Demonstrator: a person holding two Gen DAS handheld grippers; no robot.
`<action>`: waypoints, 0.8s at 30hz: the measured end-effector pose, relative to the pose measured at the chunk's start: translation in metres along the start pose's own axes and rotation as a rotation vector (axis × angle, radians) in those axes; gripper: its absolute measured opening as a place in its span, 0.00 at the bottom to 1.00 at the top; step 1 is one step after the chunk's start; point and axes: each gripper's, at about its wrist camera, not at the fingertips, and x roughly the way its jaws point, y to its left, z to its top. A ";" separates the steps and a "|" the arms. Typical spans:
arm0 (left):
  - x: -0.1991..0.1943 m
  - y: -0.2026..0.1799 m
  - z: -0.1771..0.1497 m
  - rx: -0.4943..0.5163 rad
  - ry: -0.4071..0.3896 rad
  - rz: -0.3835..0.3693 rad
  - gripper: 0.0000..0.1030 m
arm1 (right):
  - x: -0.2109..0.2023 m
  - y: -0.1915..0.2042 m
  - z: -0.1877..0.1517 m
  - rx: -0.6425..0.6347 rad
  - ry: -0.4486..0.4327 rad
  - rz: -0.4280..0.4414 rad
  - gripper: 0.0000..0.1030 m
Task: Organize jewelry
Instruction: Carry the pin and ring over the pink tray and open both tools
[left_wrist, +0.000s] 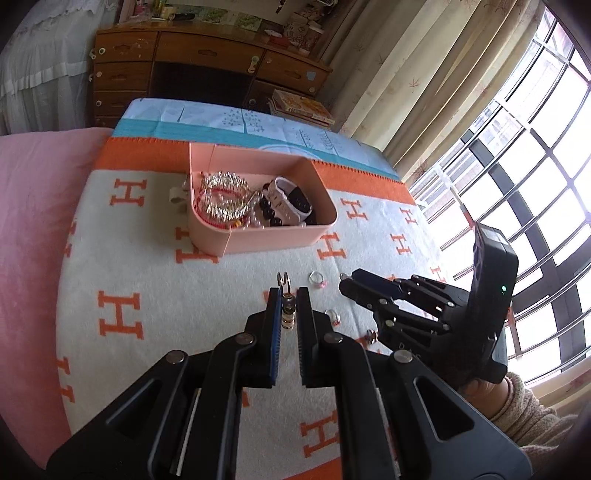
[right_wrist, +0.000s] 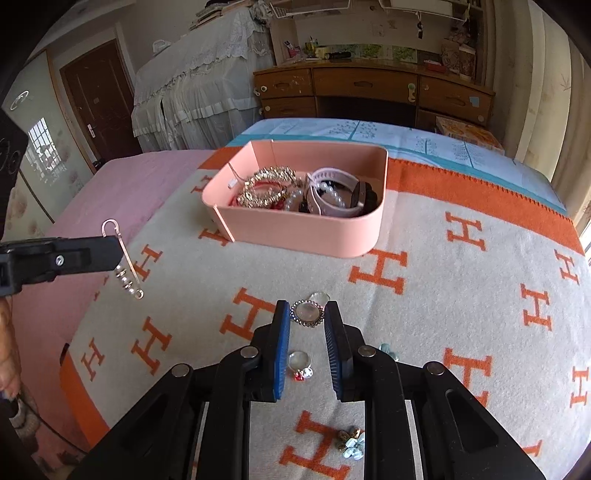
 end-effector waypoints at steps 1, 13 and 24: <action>-0.001 -0.001 0.010 0.005 -0.007 0.006 0.05 | -0.006 0.001 0.008 -0.002 -0.014 0.006 0.18; 0.049 0.001 0.121 -0.033 -0.060 0.029 0.05 | 0.005 -0.020 0.125 0.088 -0.059 0.029 0.18; 0.134 0.013 0.145 -0.073 0.001 0.093 0.09 | 0.075 -0.050 0.163 0.185 0.028 0.044 0.26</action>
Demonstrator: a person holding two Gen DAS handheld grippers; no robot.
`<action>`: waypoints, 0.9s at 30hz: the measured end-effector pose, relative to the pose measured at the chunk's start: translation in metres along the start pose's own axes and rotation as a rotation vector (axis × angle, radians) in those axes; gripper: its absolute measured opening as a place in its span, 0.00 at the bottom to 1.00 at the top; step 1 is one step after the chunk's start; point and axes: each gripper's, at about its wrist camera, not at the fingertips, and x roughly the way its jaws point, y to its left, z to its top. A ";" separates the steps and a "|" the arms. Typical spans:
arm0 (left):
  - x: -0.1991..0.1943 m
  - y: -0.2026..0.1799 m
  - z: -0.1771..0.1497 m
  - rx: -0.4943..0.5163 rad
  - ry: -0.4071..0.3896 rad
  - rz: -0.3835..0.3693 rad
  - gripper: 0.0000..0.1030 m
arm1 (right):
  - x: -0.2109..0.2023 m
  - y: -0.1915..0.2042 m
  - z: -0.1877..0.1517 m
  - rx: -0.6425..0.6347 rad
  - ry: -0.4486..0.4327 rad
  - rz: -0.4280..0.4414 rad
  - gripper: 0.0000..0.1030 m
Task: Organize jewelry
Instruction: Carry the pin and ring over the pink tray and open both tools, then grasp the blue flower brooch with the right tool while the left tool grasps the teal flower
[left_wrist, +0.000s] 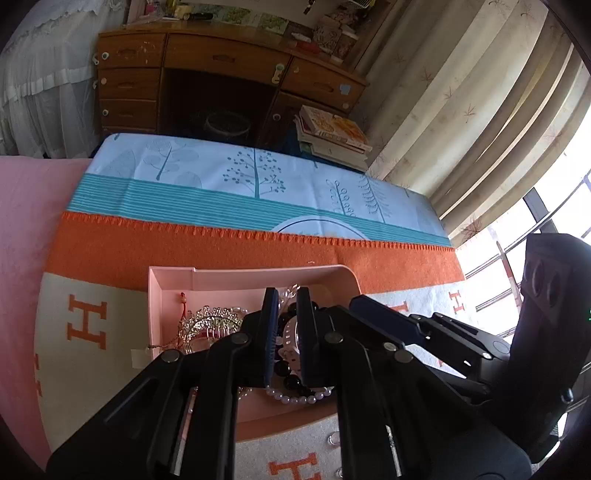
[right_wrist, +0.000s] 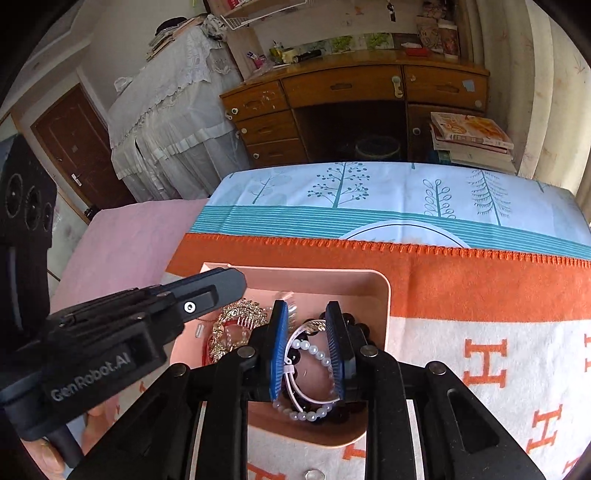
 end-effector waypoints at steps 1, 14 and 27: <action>0.003 0.002 -0.001 -0.007 0.006 -0.002 0.12 | 0.002 0.001 -0.003 -0.006 -0.001 -0.017 0.27; -0.058 0.015 -0.047 -0.034 -0.037 0.020 0.49 | -0.062 0.002 -0.051 0.012 -0.081 -0.024 0.33; -0.136 0.011 -0.143 -0.078 -0.124 0.179 0.60 | -0.152 0.000 -0.161 0.043 -0.079 -0.100 0.34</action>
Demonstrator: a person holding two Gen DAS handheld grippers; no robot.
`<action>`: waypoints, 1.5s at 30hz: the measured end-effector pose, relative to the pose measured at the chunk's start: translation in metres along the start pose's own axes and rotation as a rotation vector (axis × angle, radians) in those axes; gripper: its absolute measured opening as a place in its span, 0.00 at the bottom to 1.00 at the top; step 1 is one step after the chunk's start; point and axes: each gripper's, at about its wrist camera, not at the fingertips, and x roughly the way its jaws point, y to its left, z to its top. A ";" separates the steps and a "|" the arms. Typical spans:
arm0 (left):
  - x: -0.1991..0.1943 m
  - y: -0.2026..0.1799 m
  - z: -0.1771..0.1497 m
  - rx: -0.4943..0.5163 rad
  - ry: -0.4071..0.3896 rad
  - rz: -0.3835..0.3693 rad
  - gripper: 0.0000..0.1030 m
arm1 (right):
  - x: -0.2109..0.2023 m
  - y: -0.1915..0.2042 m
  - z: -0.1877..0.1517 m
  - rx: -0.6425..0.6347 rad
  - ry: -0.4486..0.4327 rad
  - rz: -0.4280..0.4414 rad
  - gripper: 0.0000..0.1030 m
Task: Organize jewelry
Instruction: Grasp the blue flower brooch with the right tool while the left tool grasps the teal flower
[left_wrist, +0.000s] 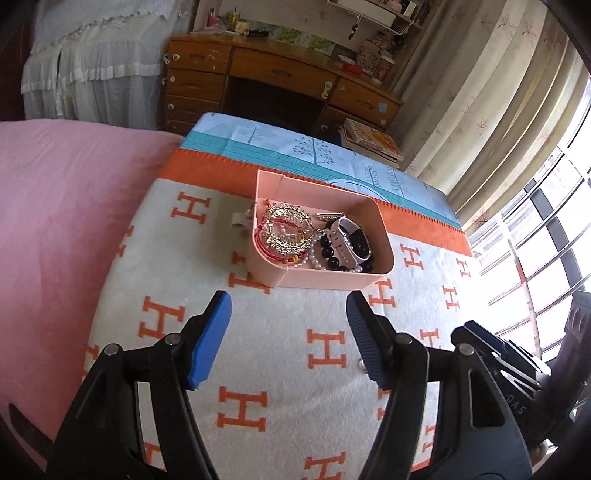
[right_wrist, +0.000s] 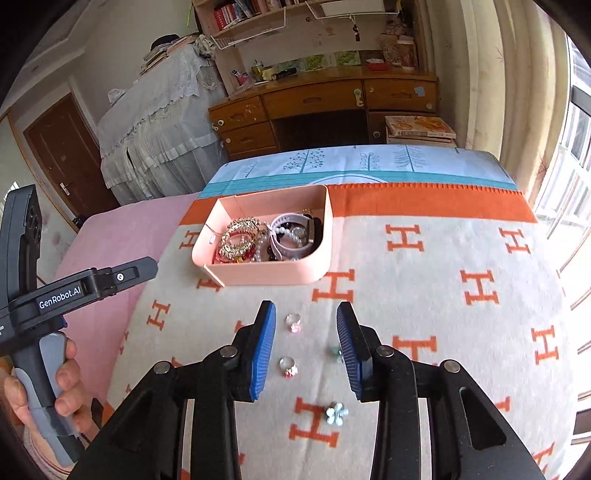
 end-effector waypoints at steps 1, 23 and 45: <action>-0.006 -0.002 -0.007 0.017 -0.020 0.012 0.60 | -0.005 -0.004 -0.007 0.010 0.006 -0.004 0.34; 0.015 -0.071 -0.084 0.262 0.053 -0.128 0.60 | 0.028 -0.012 -0.101 -0.218 0.122 -0.037 0.34; 0.080 -0.154 -0.088 0.435 0.073 -0.110 0.60 | 0.023 -0.087 -0.109 -0.116 0.058 -0.067 0.20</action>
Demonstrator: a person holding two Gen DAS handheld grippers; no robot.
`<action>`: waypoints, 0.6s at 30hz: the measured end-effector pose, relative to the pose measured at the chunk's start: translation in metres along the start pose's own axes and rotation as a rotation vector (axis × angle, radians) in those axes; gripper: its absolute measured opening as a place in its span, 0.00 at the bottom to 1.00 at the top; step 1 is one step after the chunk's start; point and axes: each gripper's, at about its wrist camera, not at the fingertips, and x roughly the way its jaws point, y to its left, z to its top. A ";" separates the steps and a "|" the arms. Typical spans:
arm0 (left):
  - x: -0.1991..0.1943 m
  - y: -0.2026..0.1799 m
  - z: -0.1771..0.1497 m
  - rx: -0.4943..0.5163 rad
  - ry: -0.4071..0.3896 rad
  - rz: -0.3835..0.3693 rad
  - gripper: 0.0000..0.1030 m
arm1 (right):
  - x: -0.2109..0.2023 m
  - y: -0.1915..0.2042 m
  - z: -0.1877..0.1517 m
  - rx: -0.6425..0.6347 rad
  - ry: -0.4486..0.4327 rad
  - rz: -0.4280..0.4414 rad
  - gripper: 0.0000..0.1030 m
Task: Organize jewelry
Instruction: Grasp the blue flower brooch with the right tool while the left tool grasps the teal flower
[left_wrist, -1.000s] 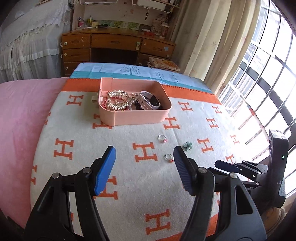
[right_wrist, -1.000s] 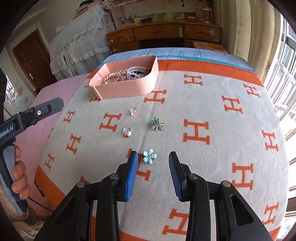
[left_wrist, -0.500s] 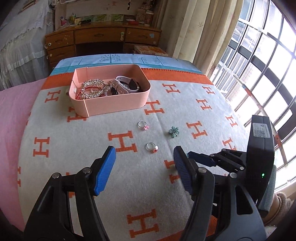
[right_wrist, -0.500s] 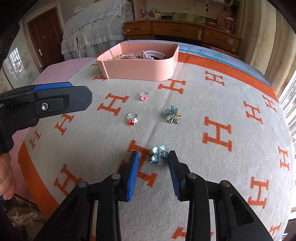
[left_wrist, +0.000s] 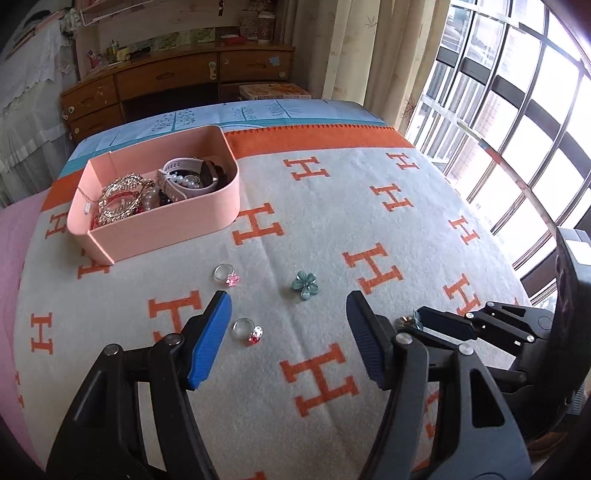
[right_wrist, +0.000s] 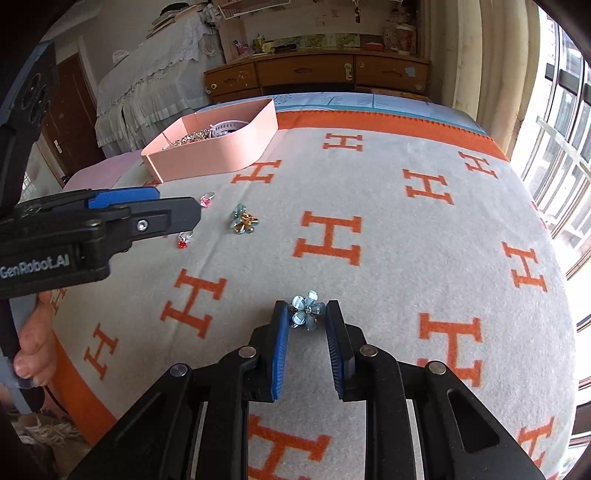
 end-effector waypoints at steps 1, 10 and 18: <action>0.004 -0.005 0.001 0.030 -0.006 0.006 0.60 | -0.001 -0.002 -0.002 0.001 -0.006 0.006 0.20; 0.031 -0.026 0.009 0.209 -0.011 0.020 0.44 | -0.009 -0.022 -0.014 0.016 -0.047 0.110 0.20; 0.041 -0.035 0.008 0.259 0.016 0.019 0.38 | -0.009 -0.036 -0.015 0.070 -0.047 0.196 0.20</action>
